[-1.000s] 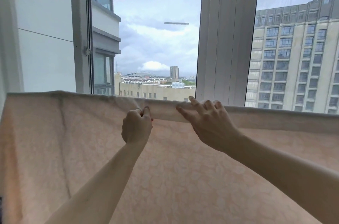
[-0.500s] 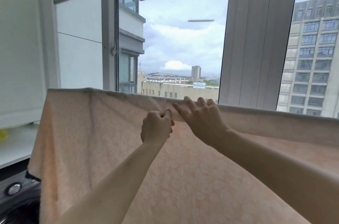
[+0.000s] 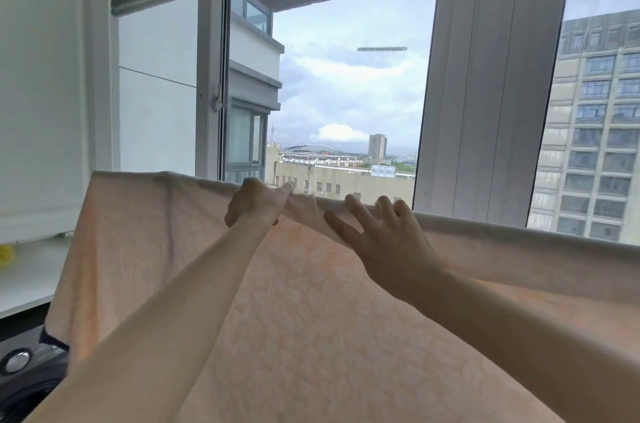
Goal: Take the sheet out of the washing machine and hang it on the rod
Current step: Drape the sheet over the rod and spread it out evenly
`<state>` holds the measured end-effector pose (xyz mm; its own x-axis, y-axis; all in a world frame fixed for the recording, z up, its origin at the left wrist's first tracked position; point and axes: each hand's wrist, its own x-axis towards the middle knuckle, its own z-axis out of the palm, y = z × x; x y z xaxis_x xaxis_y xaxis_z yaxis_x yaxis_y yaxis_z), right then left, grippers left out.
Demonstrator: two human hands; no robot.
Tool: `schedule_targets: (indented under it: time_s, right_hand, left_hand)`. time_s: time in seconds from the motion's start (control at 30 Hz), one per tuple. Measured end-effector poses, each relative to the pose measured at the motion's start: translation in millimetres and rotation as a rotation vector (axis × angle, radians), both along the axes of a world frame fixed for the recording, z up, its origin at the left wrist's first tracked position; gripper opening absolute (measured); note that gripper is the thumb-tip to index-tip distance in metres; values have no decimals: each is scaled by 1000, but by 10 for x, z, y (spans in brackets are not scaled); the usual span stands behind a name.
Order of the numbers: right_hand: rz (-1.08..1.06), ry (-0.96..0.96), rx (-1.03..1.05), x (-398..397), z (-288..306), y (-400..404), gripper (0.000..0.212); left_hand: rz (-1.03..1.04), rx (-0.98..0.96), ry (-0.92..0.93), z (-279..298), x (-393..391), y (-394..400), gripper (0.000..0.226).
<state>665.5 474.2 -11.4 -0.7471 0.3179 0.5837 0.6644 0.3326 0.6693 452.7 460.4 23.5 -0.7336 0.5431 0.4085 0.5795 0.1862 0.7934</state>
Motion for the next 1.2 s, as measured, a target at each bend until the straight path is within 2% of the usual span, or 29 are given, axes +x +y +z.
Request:
schedule_targets:
  time_s: [0.07,0.13,0.27,0.33,0.53,0.73,1.2]
  right_hand:
    - [20,7,21,15,-2,33,67]
    - [49,19,40,25,-14,61,68]
    - [77,51,56,7,-44,97,71]
    - [82,49,62,-18,-46,108,72]
    - [-25,29,-36,-166,-34,6,79]
    - [3,11,-130,-436,12,-86,76]
    - [90,7,-52,-1293,39,164,64]
  left_hand:
    - [-28,41,4,-12,-24,48,34]
    - [-49,78,21,-66,-41,74,28]
    - [143,72,316,-299,-85,-7,40]
    - [152,37,372,-454,-129,-61,45]
    - [104,-1,387,-596,-218,-176,41]
    - [57,25,326,-568,-224,-223,42]
    - [-81,92,277,-590,-351,-291,44]
